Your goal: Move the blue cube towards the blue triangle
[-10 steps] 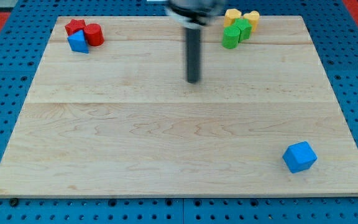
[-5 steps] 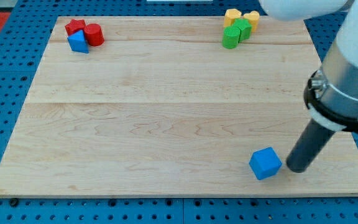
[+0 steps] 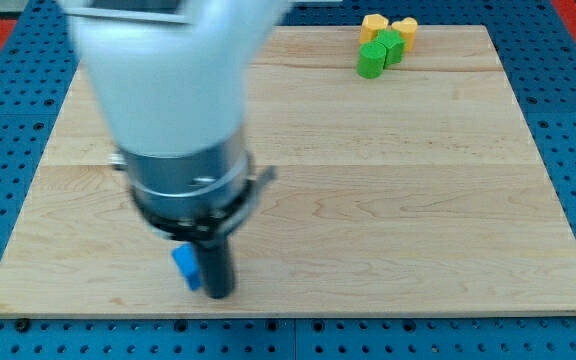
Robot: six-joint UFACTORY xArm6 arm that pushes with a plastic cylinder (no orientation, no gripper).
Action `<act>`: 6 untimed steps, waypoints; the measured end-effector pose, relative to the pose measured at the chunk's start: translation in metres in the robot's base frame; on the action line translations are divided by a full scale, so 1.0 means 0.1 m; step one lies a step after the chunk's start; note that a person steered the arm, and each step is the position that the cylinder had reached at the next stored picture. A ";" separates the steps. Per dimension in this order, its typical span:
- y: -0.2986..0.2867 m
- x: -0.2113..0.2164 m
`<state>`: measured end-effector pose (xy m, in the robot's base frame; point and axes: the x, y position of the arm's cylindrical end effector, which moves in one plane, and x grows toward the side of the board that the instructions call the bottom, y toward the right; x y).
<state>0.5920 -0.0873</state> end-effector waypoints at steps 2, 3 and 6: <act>-0.72 -0.79; -0.82 -0.43; -1.12 -1.40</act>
<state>0.4517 -0.1993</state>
